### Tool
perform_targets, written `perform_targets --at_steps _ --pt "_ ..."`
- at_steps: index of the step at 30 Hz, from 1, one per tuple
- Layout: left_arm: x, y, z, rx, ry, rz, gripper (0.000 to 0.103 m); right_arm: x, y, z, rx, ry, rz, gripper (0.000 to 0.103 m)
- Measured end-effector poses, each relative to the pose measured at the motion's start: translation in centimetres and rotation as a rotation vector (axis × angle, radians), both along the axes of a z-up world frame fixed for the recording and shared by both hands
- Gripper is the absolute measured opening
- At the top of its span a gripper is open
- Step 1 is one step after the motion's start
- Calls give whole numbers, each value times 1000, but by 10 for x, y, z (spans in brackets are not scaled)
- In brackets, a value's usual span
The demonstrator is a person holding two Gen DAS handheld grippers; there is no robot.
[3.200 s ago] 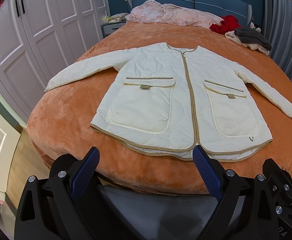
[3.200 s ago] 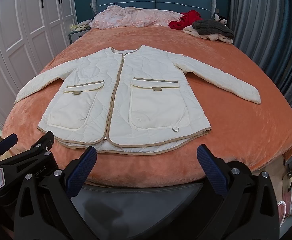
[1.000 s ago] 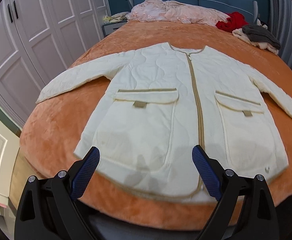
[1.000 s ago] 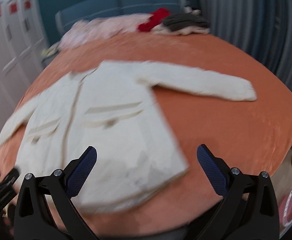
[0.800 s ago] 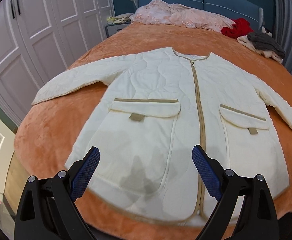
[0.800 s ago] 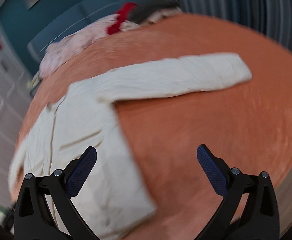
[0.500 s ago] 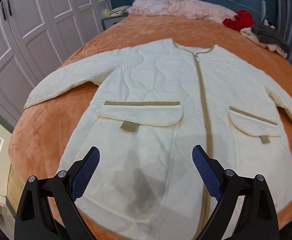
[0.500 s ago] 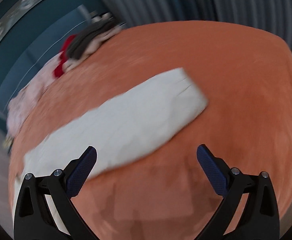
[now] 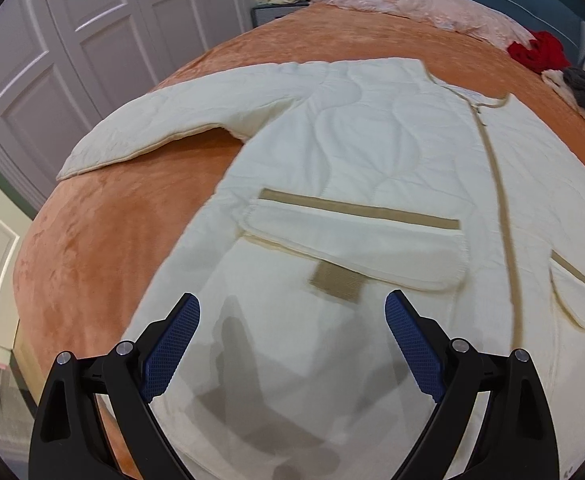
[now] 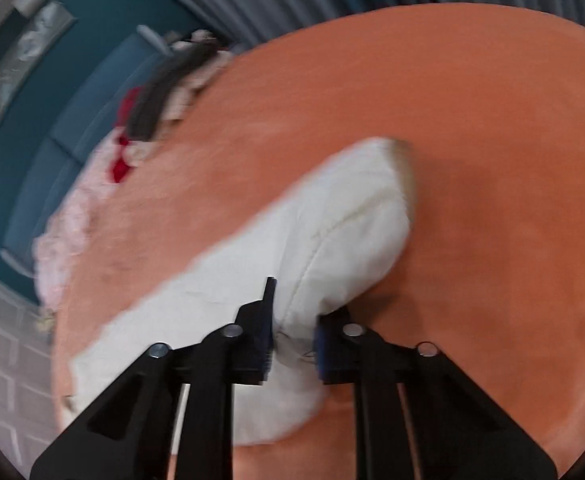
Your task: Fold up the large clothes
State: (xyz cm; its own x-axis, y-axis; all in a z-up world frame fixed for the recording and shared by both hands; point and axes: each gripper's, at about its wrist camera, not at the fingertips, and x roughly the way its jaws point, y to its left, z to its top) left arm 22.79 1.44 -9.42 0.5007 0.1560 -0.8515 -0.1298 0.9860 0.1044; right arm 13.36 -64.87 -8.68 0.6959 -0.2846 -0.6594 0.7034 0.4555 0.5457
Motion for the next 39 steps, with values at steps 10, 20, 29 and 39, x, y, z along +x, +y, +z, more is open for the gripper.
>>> perform_targets --at_steps 10,20,29,39 --pt "-4 60 -2 -34 -4 105 91 162 272 147 -403 -161 692 11" --pt "-6 115 8 -158 -43 175 92 217 531 62 -418 -45 1195 38" --pt "35 107 14 -472 -42 144 92 151 481 43 -343 -16 1054 63" --pt "100 31 -16 -578 23 90 85 110 282 -6 -117 97 586 68"
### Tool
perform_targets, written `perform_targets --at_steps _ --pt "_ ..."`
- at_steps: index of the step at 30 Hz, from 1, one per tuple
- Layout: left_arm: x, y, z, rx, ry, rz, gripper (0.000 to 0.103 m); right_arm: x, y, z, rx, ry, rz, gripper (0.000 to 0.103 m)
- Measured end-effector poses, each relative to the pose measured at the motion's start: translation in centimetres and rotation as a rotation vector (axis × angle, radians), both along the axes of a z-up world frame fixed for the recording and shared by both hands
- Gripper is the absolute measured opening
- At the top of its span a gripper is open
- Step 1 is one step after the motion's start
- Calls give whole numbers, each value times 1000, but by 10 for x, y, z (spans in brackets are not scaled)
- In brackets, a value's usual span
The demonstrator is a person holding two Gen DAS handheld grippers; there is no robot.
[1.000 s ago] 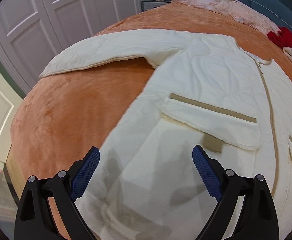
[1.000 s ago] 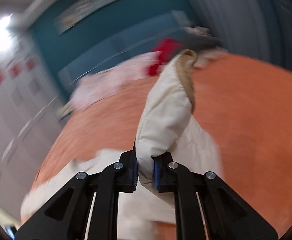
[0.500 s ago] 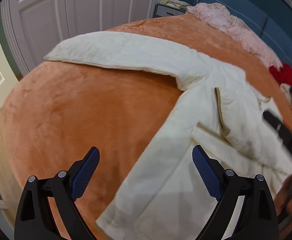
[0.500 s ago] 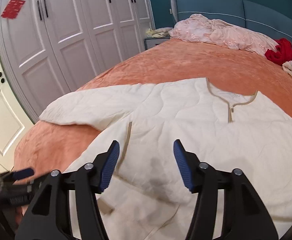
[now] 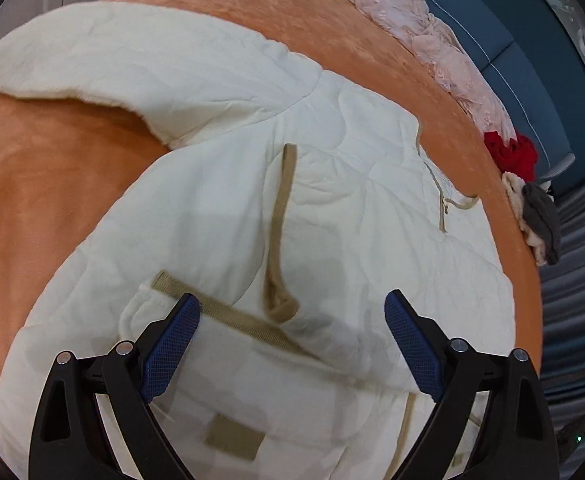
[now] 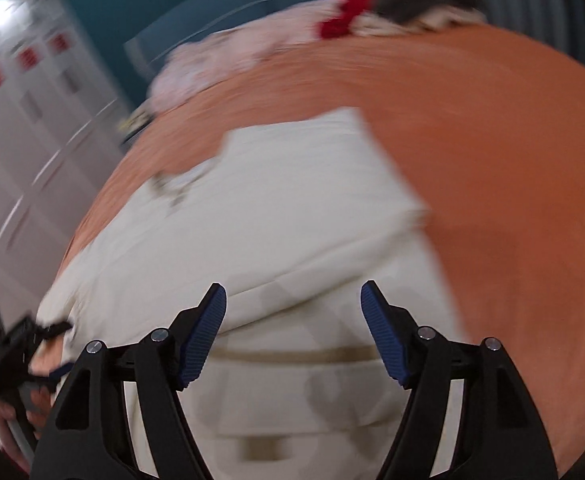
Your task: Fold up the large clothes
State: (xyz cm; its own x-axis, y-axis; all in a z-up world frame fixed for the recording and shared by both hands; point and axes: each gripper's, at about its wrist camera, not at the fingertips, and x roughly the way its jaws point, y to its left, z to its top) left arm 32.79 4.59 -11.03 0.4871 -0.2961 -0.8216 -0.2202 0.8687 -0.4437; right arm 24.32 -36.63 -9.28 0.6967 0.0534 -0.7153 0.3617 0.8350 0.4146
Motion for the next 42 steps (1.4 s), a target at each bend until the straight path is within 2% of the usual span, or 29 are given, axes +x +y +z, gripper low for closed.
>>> perform_targets --at_steps 1,3,4,5,6,7,8,9,11,13,17,20,24,26,27,30,31,33,35,38,42 --pt "1 -4 1 18 -9 -8 76 1 -13 -6 33 0 -31 68" --pt "6 -9 1 30 1 -42 29 5 -34 -18 97 -2 -85 68" --pt "8 -8 1 46 7 -37 22 8 -42 -22 117 -4 -100 68" --pt "8 -7 2 69 4 -29 10 13 -47 -24 143 -11 -108 66" --pt "9 -7 7 87 -20 -39 7 20 -53 -27 176 -23 -108 54" --pt "7 -4 11 97 -36 -49 7 25 -54 -27 193 -28 -100 44" --pt "6 -3 20 123 -74 -57 6 31 -56 -24 204 -29 -91 21" --pt "5 -3 26 145 -101 -57 6 35 -56 -20 200 -37 -85 11" --pt "2 -3 37 191 -156 -68 6 36 -48 -3 159 -93 -58 9" --pt "2 -5 33 221 -156 -81 6 33 -40 2 77 -93 -47 9" --pt "4 -10 -8 284 -82 -106 6 38 -33 -34 19 29 -34 9" --pt "-1 -17 -19 336 -130 -108 7 38 -30 -37 -2 36 -38 10" --pt "-6 -17 -26 354 -186 -93 11 36 -11 -13 -150 59 -58 17" --pt "-8 -14 -27 339 -200 -86 12 25 7 10 -250 14 -74 18" --pt "-8 -15 -27 333 -206 -84 13 20 17 21 -287 -18 -72 23" --pt "-10 -14 -28 302 -224 -76 15 31 68 48 -336 -88 46 42" --pt "-11 -14 -28 290 -227 -73 15 36 83 49 -346 -91 89 42" --pt "-12 -13 -28 270 -232 -68 15 57 122 44 -354 -87 200 40" --pt "-13 -11 -28 254 -238 -65 15 70 146 32 -347 -67 253 40" --pt "-14 -11 -30 252 -245 -62 16 81 169 3 -333 -12 290 40" --pt "-15 -13 -33 253 -256 -64 18 84 175 -28 -337 43 294 40"
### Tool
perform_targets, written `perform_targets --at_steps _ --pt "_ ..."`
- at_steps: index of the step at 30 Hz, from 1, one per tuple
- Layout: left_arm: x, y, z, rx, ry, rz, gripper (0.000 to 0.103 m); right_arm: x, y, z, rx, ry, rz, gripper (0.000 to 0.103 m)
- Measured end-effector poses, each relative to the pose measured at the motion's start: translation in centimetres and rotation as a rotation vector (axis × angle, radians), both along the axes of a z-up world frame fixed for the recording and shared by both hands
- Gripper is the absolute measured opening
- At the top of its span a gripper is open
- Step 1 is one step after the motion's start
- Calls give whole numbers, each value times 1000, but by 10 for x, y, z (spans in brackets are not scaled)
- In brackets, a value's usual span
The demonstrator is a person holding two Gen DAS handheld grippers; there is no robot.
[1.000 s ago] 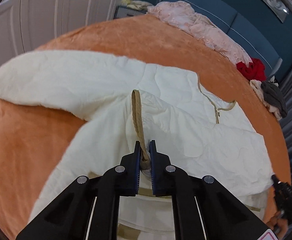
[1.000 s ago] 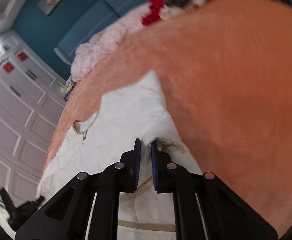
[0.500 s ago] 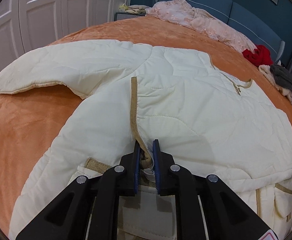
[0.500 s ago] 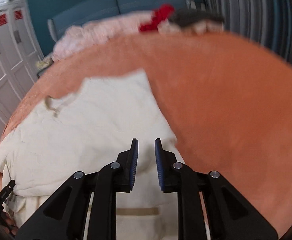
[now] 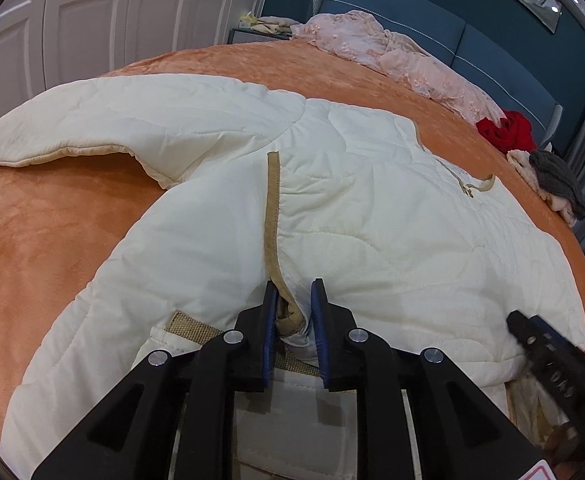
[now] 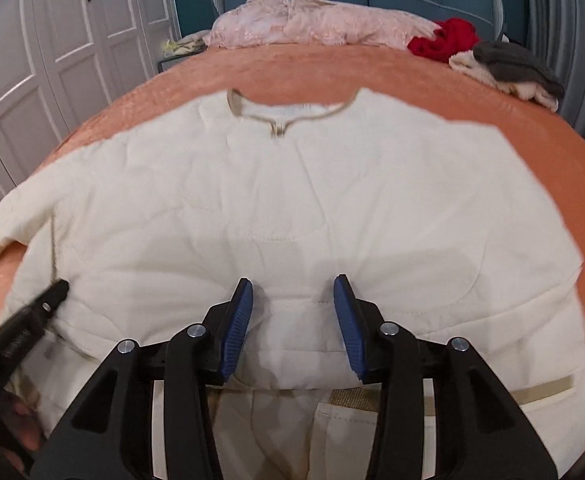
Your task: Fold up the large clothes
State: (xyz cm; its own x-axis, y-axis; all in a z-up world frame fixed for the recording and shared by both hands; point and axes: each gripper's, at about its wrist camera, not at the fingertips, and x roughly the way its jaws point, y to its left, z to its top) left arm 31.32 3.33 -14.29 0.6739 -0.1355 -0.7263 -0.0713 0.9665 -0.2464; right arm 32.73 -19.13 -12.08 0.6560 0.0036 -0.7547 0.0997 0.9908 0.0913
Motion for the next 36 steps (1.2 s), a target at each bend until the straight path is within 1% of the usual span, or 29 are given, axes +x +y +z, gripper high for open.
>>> perform_targets --at_steps 4,7,9,10,13,14,16,17,18,19,20,22,23,24,25,27,30,32,33,34,35,36 --pt "0 1 -3 -9 -11 4 19 0 -3 -7 4 -4 -2 41" --pt "-1 1 -3 -10 -14 4 20 -4 2 -9 -27 -15 -4 41" --pt "-1 2 -3 -28 -12 4 21 -5 4 -9 -41 -15 -3 41" --pt "-1 6 -2 -50 -6 1 21 -5 4 -9 -40 -15 -3 41" --pt "0 27 9 -172 29 5 24 -4 2 -9 -25 -13 -3 41" --pt "-2 38 15 -205 41 19 28 -5 2 -8 -25 -13 -3 41" --pt "-10 76 32 -266 21 81 35 -5 2 -8 -31 -15 -4 41" --pt "-14 105 42 -292 0 132 45 -5 2 -8 -32 -16 -4 41" --pt "-17 126 49 -300 -12 170 54 -6 2 -7 -32 -17 -4 41" --pt "-18 155 55 -306 -22 223 55 -6 1 -7 -30 -18 -4 41" --pt "-17 176 57 -312 -25 260 56 -6 1 -7 -27 -19 -4 41" --pt "-13 237 57 -334 -13 363 55 -6 0 -6 -18 -20 -5 41" --pt "-11 272 53 -339 -2 436 55 -7 0 -6 -16 -21 -5 42" --pt "-10 290 51 -343 0 472 55 -6 0 -6 -19 -21 -6 42" --pt "-8 320 47 -350 9 537 55 -6 0 -6 -21 -21 -6 42" --pt "-5 359 37 -394 14 621 55 -6 0 -6 -24 -21 -7 42" --pt "5 396 24 -454 24 696 55 -6 0 -5 -24 -21 -7 42" --pt "14 408 14 -500 25 712 54 -6 0 -6 -25 -21 -7 42" --pt "17 409 14 -505 15 716 52 -6 0 -6 -25 -21 -7 42" --pt "22 411 15 -501 7 715 51 -6 -1 -5 -25 -22 -7 42" --pt "27 409 16 -491 8 707 46 -6 -1 -6 -24 -21 -7 42" --pt "33 409 18 -475 12 694 28 -6 -1 -6 -25 -21 -7 42"
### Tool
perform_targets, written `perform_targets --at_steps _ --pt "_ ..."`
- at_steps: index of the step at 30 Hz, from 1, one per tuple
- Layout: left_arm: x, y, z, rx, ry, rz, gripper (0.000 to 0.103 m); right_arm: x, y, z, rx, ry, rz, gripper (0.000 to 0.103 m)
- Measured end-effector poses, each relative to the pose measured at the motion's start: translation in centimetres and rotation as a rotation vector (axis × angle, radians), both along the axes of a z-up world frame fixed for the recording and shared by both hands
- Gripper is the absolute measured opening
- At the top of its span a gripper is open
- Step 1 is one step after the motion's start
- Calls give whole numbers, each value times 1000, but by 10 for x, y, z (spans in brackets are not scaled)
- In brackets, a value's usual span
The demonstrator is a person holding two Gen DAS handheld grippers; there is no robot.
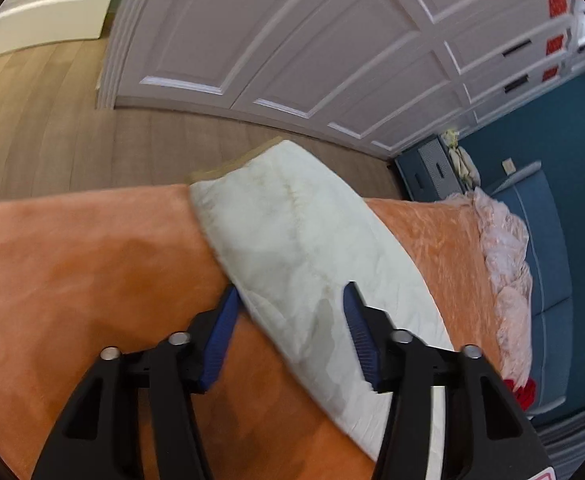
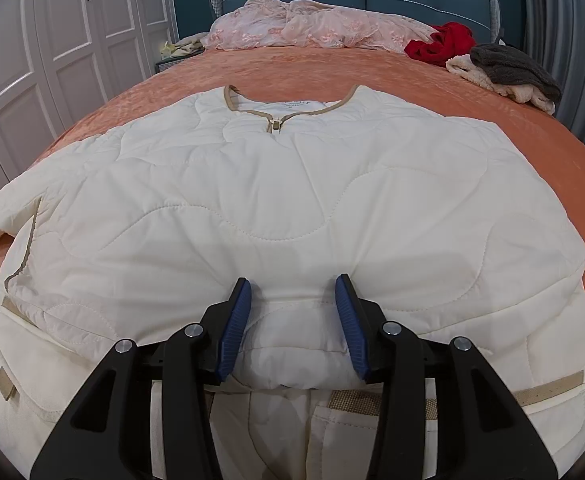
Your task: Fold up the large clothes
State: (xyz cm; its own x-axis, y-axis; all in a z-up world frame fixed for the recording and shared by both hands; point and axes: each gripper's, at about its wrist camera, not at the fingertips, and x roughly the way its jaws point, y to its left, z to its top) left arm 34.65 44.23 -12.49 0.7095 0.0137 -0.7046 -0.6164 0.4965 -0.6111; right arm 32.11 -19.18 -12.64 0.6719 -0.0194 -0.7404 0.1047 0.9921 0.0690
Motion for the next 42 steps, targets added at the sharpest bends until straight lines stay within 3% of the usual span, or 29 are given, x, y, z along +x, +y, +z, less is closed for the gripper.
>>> perform_targets --at_steps 2,5,8,10,13,17,22,25,27,28,30,34,38,42 --pt "10 -2 5 19 -4 -51 5 0 -1 0 -1 0 0 42" --pt "20 -21 41 121 -62 -126 4 0 0 0 4 -2 -1 42" --pt "26 -69 106 245 -177 -255 3 0 0 1 7 -5 -3 42" --pt "24 -122 157 333 -268 -373 3 -1 0 3 1 -11 -11 44" --pt "14 -210 214 418 -389 -551 3 -10 -3 15 23 -43 -34 57" --pt "-10 -340 247 454 -498 -810 3 -42 -25 34 122 -103 -91 59" --pt "-34 -459 219 426 -468 -1025 5 -85 -64 47 202 -133 -161 63" --pt "-37 -511 173 369 -357 -1089 12 -102 -87 47 239 -121 -199 64" --pt "-35 -531 131 296 -243 -1128 31 -111 -98 45 244 -110 -210 66" --pt "-35 -533 114 254 -196 -1133 35 -114 -101 44 247 -107 -211 67" --pt "-38 -524 85 153 -136 -1110 36 -118 -108 45 262 -108 -212 72" --pt "-29 -478 64 27 -119 -1012 37 -111 -121 56 297 -141 -214 79" --pt "-7 -416 59 63 -80 -873 37 -83 -133 62 309 -150 -229 81" --pt "13 -373 60 116 -51 -770 37 -47 -136 53 308 -88 -258 81"
